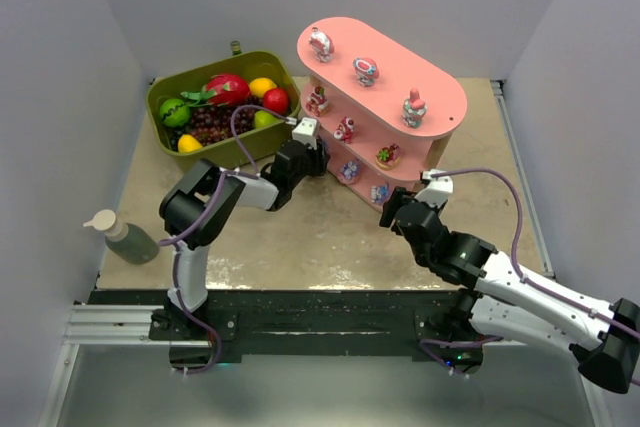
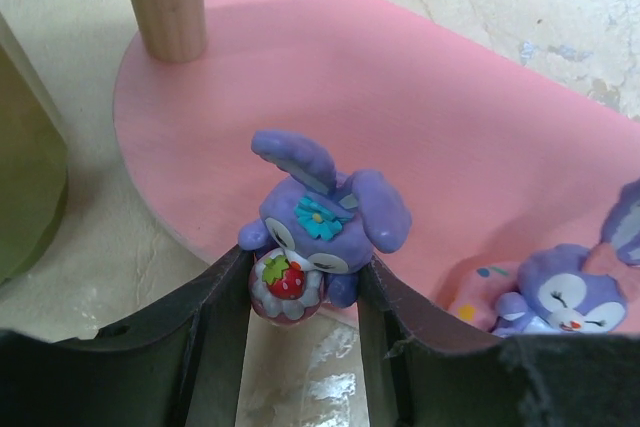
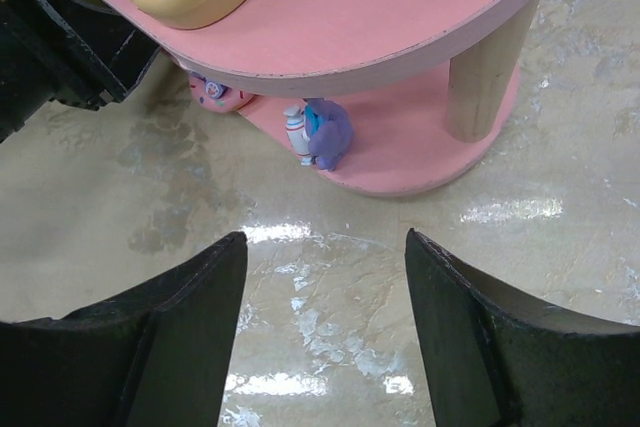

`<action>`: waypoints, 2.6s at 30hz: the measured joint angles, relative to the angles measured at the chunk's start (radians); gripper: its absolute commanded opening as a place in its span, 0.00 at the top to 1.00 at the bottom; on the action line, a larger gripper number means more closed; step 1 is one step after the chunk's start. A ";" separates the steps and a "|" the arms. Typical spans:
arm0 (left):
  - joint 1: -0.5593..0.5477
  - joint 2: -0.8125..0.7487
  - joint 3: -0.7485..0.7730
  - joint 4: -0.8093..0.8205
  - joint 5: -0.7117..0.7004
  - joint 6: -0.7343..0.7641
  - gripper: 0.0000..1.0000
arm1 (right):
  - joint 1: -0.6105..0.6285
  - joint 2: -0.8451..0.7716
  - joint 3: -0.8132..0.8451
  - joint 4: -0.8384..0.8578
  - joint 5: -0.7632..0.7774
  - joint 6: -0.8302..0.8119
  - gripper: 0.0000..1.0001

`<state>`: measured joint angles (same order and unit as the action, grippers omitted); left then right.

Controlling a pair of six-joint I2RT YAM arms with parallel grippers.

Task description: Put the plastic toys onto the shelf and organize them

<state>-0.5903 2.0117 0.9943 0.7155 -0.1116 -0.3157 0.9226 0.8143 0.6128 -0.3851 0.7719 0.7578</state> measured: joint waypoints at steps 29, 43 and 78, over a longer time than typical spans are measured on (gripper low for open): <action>0.020 0.031 0.061 -0.051 -0.056 -0.068 0.47 | -0.002 -0.009 0.000 -0.019 0.021 0.000 0.31; 0.019 0.034 0.081 -0.080 -0.076 -0.068 0.30 | -0.008 -0.009 0.000 -0.019 0.022 0.000 0.31; -0.008 -0.869 -0.503 -0.314 -0.134 -0.149 0.02 | -0.013 -0.150 0.000 -0.132 -0.020 0.019 0.24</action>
<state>-0.5980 1.1431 0.4915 0.4019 -0.2459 -0.4648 0.9092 0.6643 0.6132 -0.5175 0.7521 0.7769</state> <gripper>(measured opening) 0.994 0.757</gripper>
